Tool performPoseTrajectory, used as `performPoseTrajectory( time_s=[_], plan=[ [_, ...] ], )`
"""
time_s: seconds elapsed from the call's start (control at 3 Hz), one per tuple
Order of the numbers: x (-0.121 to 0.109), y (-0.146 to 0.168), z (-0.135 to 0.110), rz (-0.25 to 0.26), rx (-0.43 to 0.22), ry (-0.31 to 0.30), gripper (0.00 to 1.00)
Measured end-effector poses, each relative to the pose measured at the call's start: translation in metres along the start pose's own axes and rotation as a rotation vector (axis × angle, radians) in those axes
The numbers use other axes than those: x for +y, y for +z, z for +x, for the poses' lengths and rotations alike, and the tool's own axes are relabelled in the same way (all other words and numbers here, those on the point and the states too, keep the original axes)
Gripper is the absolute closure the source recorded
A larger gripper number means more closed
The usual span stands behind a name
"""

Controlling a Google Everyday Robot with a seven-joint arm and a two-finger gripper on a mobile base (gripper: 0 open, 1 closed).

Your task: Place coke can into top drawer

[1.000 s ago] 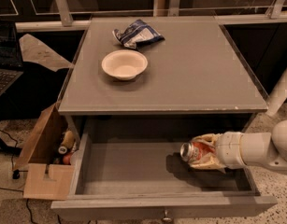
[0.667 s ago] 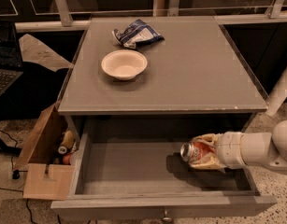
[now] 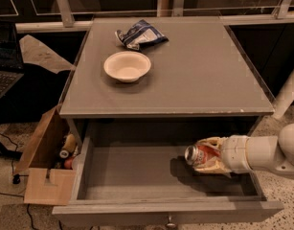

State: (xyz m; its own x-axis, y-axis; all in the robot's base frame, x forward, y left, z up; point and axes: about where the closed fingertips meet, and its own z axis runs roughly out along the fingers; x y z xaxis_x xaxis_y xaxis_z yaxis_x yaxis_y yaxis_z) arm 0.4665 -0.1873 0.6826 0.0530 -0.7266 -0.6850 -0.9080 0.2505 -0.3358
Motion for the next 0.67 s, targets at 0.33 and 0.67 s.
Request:
performPoseTrajectory(
  time_s=[0.33, 0.67],
  plan=[
    [0.0000, 0.0000, 0.0000, 0.000, 0.000, 0.000, 0.11],
    [0.0000, 0.0000, 0.0000, 0.000, 0.000, 0.000, 0.00]
  ],
)
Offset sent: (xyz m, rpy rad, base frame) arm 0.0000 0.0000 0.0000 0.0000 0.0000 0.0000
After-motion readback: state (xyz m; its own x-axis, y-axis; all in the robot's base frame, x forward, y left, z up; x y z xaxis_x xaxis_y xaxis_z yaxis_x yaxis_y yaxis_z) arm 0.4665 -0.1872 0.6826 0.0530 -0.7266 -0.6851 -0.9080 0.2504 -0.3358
